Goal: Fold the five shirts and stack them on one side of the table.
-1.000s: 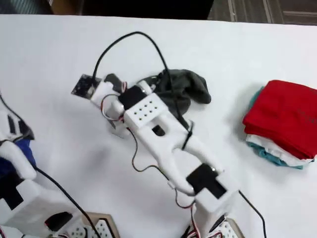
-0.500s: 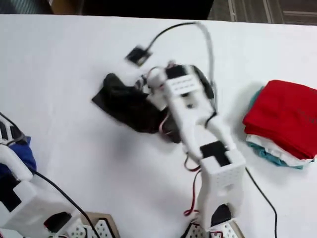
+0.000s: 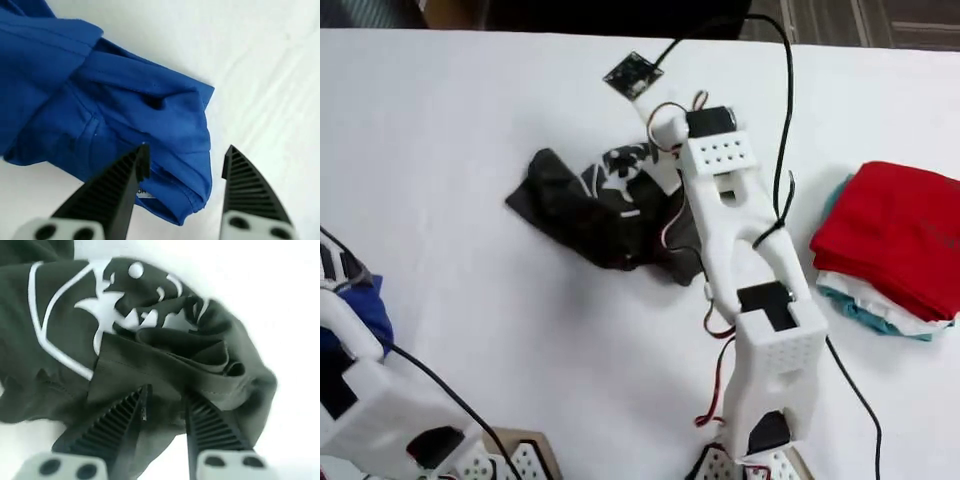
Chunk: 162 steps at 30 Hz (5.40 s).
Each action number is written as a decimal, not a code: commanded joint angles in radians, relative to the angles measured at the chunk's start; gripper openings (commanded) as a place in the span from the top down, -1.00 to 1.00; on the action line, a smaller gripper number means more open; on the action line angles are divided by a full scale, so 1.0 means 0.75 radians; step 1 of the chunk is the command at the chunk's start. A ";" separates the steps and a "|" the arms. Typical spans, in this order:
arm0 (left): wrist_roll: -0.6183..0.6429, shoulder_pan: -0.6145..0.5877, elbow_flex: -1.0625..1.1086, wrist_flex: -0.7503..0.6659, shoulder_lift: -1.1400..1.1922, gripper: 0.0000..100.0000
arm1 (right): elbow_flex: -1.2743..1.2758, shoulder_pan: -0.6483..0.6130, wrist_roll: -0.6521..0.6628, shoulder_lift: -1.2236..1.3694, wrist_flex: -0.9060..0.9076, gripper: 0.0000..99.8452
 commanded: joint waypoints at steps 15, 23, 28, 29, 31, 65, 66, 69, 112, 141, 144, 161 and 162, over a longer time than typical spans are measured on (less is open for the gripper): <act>-0.006 0.016 -0.060 -0.016 0.127 0.48 | -0.027 -0.269 -0.162 0.040 0.152 0.79; -0.004 0.020 -0.060 -0.016 0.127 0.48 | -0.059 -0.375 -0.170 0.224 0.087 0.79; -0.004 0.016 -0.060 -0.016 0.127 0.48 | -0.174 -0.427 -0.162 0.226 0.181 0.79; -0.004 0.016 -0.060 -0.016 0.127 0.48 | -0.196 -0.410 -0.162 0.228 0.189 0.79; -0.004 0.014 -0.060 -0.016 0.127 0.48 | -0.227 -0.357 -0.162 0.232 0.195 0.79; -0.004 0.023 -0.060 -0.037 0.135 0.48 | -0.237 -0.341 -0.252 0.234 0.062 0.80; -0.004 0.023 -0.060 -0.037 0.135 0.48 | -0.237 -0.349 -0.288 0.234 0.048 0.80; -0.004 0.023 -0.060 -0.037 0.133 0.48 | -0.225 -0.382 -0.313 0.244 0.046 0.80; -0.004 0.014 -0.060 -0.027 0.127 0.48 | -0.409 -0.165 -0.203 0.541 0.034 0.81; 0.004 0.129 -0.046 0.025 0.135 0.48 | -0.413 -0.234 -0.168 -0.461 0.195 0.96; 0.004 0.125 -0.046 0.023 0.135 0.48 | -0.405 -0.339 -0.162 -0.527 0.197 0.96; 0.004 0.141 -0.044 0.023 0.139 0.48 | 0.070 -0.193 -0.162 -0.216 -0.071 0.96; 0.002 0.147 -0.044 0.023 0.139 0.48 | 0.039 -0.181 -0.162 -0.216 -0.052 0.96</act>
